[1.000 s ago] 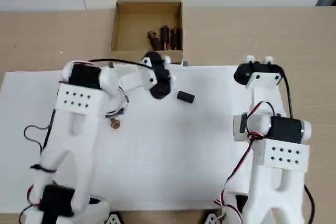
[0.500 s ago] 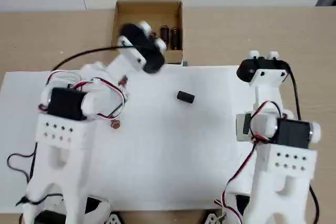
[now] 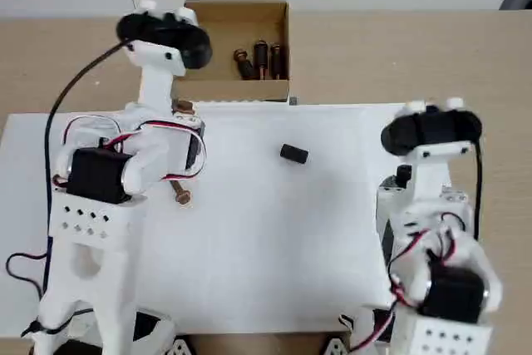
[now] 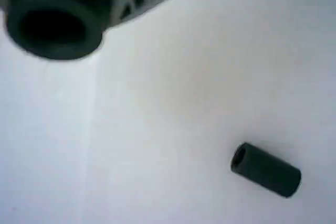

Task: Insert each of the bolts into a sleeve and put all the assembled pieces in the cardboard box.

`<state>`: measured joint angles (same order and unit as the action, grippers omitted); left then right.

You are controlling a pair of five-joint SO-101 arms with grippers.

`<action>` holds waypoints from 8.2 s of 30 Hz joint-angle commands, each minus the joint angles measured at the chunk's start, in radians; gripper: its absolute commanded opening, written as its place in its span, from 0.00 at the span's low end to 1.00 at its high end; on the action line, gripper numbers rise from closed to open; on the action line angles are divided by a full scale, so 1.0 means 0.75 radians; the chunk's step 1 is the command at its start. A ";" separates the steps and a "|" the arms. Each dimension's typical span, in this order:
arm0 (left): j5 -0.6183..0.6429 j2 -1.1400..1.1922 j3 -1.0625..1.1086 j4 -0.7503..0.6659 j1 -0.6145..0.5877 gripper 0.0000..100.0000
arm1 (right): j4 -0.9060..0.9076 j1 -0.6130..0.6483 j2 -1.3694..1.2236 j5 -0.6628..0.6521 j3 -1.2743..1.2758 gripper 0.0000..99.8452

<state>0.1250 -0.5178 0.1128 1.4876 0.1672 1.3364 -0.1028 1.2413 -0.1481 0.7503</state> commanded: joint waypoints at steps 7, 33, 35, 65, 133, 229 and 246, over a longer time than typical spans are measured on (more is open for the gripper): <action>0.235 -0.288 0.163 -0.033 0.006 0.00 | -0.191 0.089 0.306 0.023 0.338 0.00; 0.454 -1.320 1.361 -0.829 0.029 0.00 | -0.676 0.809 0.412 0.188 0.806 0.00; 0.454 -1.385 1.421 -0.872 0.084 0.00 | -0.676 0.870 0.412 0.188 0.829 0.00; 0.589 -1.729 1.814 -1.135 0.333 0.00 | -0.979 1.143 0.414 0.092 0.935 0.00; 0.207 -1.729 1.580 -0.659 0.135 0.01 | -0.895 0.780 0.400 0.325 0.886 0.00; -0.121 -1.729 2.043 -0.651 -0.221 0.01 | -0.259 0.656 -2.188 -0.360 -1.997 0.10; -0.121 -1.729 2.043 -0.651 -0.221 0.01 | 0.480 0.654 -2.039 -0.368 -1.984 0.11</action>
<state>0.0407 -1.8052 1.6487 1.0150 0.0000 1.6540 0.3867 -0.3468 -0.4150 -0.7012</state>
